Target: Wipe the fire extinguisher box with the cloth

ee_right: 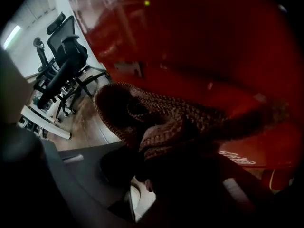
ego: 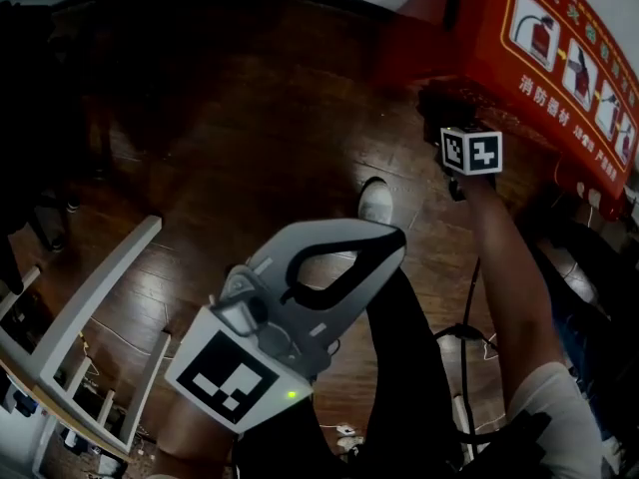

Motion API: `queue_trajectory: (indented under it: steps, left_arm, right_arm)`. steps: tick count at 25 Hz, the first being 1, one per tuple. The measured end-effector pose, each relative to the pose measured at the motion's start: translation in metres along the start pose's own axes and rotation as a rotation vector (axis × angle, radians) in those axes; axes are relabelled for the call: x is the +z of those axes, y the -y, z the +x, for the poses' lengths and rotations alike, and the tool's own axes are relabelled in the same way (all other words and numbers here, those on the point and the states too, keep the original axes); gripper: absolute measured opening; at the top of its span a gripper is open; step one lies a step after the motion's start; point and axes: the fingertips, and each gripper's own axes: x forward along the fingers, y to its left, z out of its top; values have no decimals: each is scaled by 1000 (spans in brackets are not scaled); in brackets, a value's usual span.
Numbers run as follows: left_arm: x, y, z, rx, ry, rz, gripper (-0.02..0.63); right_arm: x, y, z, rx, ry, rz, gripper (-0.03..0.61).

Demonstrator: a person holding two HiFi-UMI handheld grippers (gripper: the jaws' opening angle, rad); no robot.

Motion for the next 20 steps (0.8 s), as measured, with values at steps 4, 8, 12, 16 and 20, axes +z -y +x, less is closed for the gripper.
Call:
queue_trajectory:
  steps: [4,8,12,16,20]
  left_arm:
    - [-23,-11,-1,30,8,-29,0]
    - [-34,-14,-3,39,20,-45,0]
    - [-26,-9,-11,46,32,-57,0]
    - [2,2,-22,31,45,-51,0]
    - [28,5,-35,24,47,-25,0]
  right_arm:
    - [-23,10,50,-12,-81,-17,71]
    - [-32,7,63,-23,-118,-92,71]
    - [-11,-36,13,44,-35,-122,71]
    - [21,-97,-80,116,93,-167,71]
    - [68,-125,-155,137,246,-95,71]
